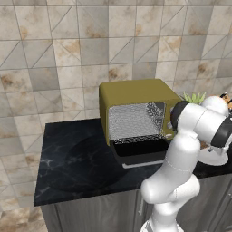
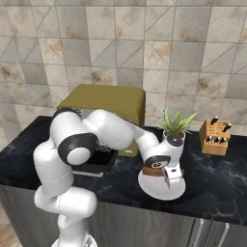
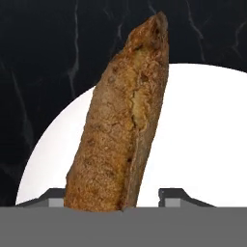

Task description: Pull the toaster oven rack outwards. Pick up the baguette from the plate and place it on the toaster oven rack. Close the toaster oven door fully and set the temperature to the lowest setting.

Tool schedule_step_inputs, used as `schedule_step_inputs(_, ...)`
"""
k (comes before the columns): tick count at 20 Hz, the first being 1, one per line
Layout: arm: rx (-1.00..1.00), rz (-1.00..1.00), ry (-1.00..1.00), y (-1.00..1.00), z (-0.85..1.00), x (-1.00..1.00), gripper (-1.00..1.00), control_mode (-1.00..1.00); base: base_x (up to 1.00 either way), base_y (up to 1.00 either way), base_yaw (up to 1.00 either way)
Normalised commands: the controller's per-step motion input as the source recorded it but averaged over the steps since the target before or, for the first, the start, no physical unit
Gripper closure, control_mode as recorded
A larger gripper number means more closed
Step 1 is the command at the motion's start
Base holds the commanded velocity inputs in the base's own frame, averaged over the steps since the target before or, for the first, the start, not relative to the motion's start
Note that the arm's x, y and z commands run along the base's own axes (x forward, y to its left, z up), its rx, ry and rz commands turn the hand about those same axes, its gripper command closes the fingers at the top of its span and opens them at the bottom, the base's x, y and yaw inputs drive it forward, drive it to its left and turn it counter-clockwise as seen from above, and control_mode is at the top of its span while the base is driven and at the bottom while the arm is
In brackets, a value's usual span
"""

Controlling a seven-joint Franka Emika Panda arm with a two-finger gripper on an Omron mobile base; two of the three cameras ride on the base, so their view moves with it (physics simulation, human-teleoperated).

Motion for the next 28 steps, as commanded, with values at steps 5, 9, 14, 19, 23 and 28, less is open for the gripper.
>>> schedule_step_inputs(5,0.02,-0.02,-0.16,-0.07,0.03,-0.07,1.0,-1.0,0.0,0.0,0.0)
schedule_step_inputs(9,0.07,-0.04,-0.41,-0.07,0.53,-0.37,1.0,-1.0,0.0,0.0,0.0)
schedule_step_inputs(14,0.06,-0.04,-0.5,-0.05,0.89,-0.55,1.0,-1.0,0.0,0.0,0.0)
schedule_step_inputs(19,0.0,-0.03,-0.33,0.04,0.98,-0.49,1.0,-1.0,0.0,0.0,0.0)
schedule_step_inputs(23,0.0,-0.16,-0.03,0.18,0.85,-0.43,1.0,-1.0,0.0,0.0,0.0)
schedule_step_inputs(28,0.0,-0.21,0.09,0.32,0.83,-0.34,1.0,-1.0,0.0,0.0,0.0)
